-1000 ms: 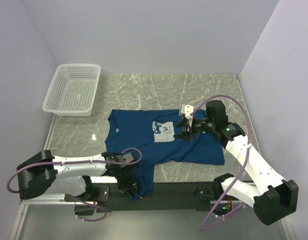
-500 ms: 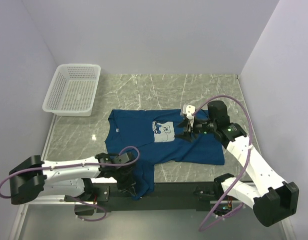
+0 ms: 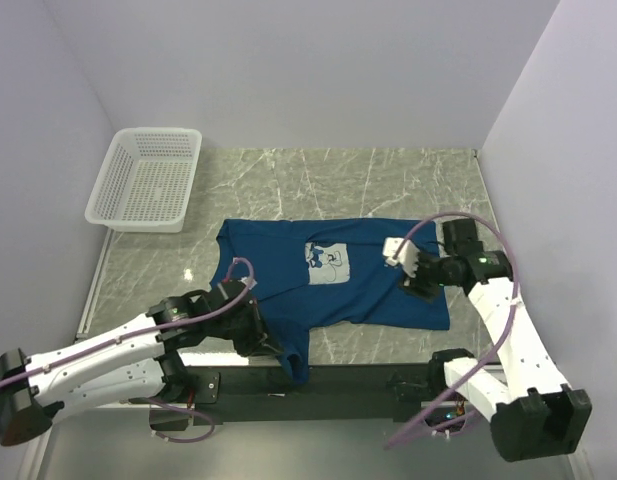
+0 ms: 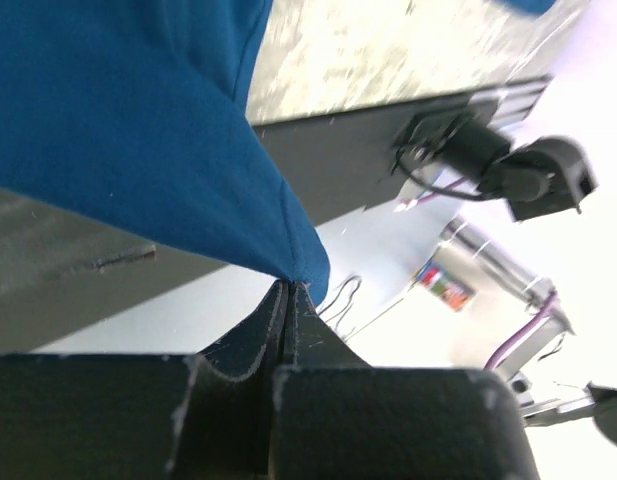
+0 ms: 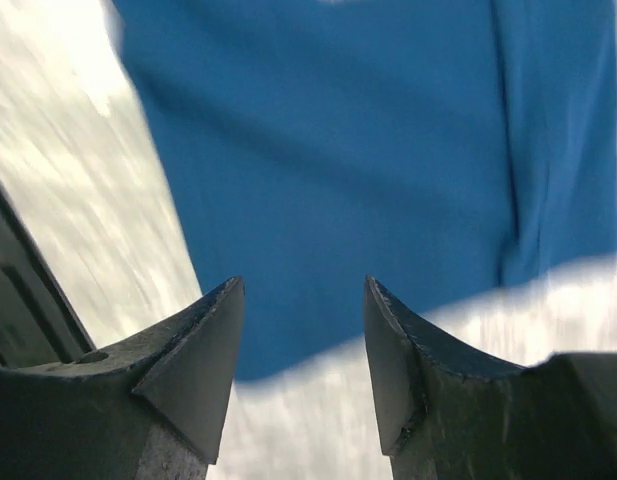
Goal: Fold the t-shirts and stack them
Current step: Fold the tshirt
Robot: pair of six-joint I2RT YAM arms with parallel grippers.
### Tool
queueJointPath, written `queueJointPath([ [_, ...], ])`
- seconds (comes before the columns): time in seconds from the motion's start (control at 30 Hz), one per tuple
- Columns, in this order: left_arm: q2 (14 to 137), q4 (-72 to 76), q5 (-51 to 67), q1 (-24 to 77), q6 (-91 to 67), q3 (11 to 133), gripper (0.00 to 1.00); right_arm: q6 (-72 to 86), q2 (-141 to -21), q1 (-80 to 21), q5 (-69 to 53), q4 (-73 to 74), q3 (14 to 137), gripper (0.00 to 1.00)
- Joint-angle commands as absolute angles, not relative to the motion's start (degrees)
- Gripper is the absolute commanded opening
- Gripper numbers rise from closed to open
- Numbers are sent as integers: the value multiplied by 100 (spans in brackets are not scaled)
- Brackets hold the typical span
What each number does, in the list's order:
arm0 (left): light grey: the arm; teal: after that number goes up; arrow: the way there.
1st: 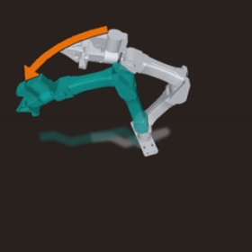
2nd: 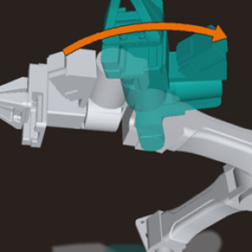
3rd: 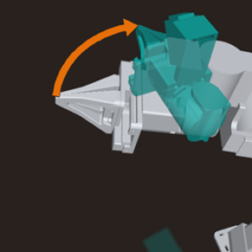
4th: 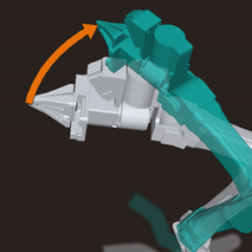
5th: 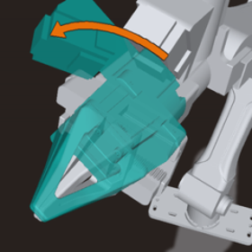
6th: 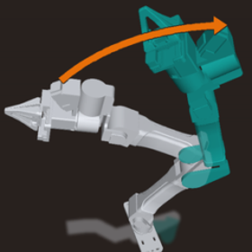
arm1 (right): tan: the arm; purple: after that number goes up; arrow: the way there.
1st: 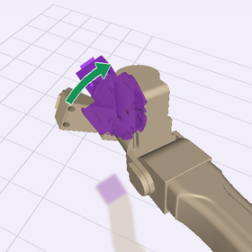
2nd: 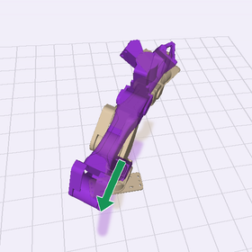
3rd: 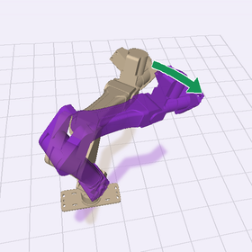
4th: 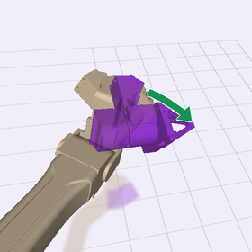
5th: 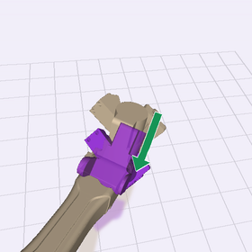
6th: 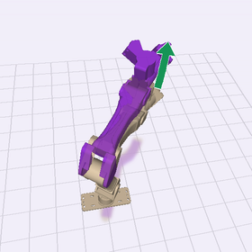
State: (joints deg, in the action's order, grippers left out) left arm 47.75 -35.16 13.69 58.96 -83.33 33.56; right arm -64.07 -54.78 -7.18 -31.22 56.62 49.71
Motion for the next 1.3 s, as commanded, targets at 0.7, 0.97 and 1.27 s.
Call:
queueJointPath([
  [0.7,3762,-3366,2267,3771,-6821,3032,0,-10442,-6609,1292,-1908,6154,3639,49],
  [0.97,3753,-3638,2382,3481,-6513,3155,0,-9705,-6942,1187,-1740,5072,3261,39],
  [1.27,3612,-3788,2338,3445,-6574,3234,0,-9492,-7066,1187,-1635,4465,3068,35],
])
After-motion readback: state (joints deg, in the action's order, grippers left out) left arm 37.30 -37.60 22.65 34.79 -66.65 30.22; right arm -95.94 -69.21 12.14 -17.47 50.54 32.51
